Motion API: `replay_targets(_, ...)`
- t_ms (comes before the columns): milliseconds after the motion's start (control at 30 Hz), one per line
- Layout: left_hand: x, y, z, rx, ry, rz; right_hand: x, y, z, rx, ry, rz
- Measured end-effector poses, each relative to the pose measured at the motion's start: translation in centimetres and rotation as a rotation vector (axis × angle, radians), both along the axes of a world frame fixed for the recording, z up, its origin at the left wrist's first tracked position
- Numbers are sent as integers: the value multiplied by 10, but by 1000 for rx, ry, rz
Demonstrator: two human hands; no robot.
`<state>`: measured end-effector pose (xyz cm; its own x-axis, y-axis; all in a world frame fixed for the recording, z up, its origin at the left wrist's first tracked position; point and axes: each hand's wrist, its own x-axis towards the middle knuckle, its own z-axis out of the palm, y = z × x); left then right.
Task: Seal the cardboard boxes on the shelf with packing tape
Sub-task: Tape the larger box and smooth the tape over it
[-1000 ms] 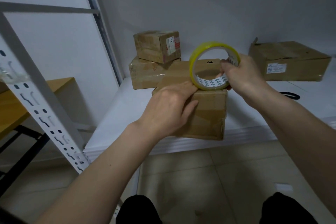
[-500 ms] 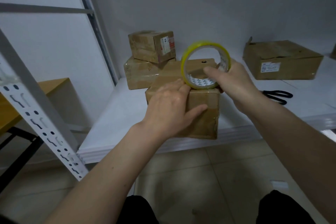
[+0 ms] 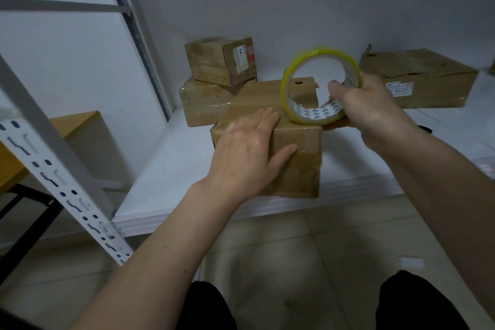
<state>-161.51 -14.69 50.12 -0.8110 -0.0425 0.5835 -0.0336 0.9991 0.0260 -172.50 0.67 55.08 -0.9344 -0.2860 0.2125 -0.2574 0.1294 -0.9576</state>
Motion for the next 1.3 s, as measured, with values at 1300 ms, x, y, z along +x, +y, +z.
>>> replay_targets(1300, -6, 43, 6, -78, -124, 48, -8, 42, -64, -282, -31, -63)
